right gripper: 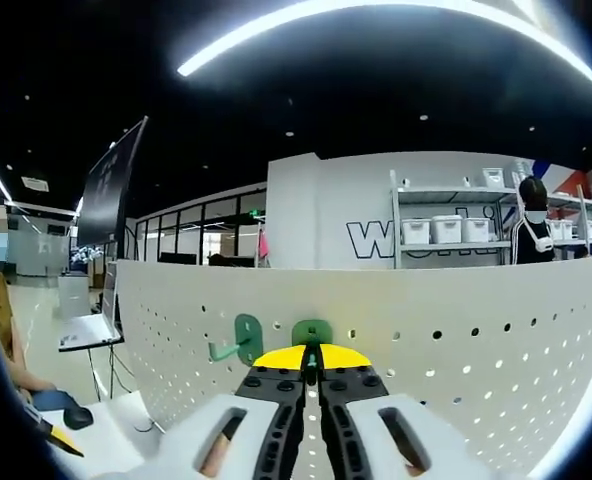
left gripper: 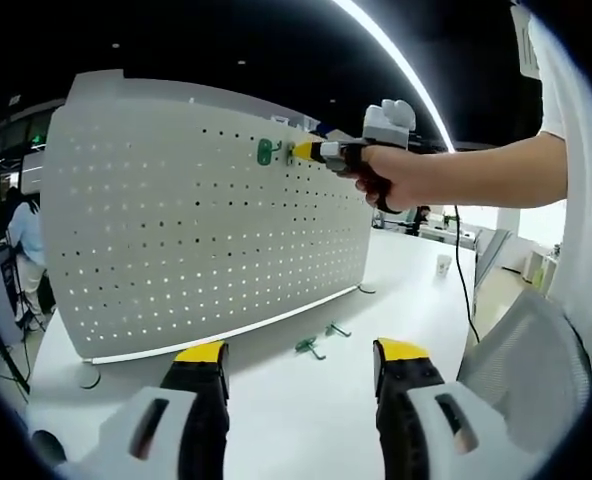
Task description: Insert the hook assembly into the mounting plate slot until the hook locks in place.
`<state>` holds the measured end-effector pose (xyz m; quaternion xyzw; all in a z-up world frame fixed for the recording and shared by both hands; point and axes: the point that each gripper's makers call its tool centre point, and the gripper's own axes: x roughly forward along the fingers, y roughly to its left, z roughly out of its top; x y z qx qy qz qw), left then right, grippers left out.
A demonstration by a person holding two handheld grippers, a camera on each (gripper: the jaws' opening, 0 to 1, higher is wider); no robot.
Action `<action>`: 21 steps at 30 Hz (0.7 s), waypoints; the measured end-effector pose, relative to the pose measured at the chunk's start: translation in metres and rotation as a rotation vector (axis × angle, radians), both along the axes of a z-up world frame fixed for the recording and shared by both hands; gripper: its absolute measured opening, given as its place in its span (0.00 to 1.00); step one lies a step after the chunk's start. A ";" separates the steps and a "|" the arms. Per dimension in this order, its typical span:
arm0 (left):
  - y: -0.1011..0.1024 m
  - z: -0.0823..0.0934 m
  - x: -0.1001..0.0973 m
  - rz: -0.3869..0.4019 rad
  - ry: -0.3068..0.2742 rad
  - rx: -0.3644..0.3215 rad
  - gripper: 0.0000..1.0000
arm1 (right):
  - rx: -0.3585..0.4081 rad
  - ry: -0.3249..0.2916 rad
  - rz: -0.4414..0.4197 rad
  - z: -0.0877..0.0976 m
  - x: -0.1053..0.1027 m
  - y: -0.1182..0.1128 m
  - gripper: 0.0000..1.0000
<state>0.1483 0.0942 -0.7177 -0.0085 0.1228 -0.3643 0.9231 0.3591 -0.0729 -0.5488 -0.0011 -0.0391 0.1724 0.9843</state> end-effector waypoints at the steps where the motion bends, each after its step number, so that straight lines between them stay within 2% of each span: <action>1: 0.000 0.000 0.000 0.000 0.000 0.001 0.60 | -0.005 0.001 -0.003 0.000 0.000 0.000 0.01; 4: 0.001 -0.002 0.000 0.004 0.005 -0.004 0.58 | -0.002 0.002 -0.025 0.000 0.001 0.000 0.01; 10: 0.001 -0.002 0.000 0.007 -0.002 -0.009 0.59 | -0.044 -0.002 -0.076 0.001 0.003 0.002 0.02; 12: 0.000 -0.001 0.000 0.003 -0.008 -0.008 0.59 | -0.023 0.006 -0.101 0.001 0.003 0.003 0.02; 15: -0.001 0.000 0.000 -0.002 -0.011 -0.010 0.59 | -0.054 0.008 -0.128 0.001 0.003 0.003 0.02; 17: -0.002 0.001 -0.001 -0.003 -0.015 -0.013 0.59 | -0.023 0.023 -0.147 0.000 0.004 0.001 0.02; 21: -0.001 0.001 -0.002 -0.004 -0.016 -0.019 0.59 | -0.035 0.034 -0.177 -0.004 0.005 0.004 0.04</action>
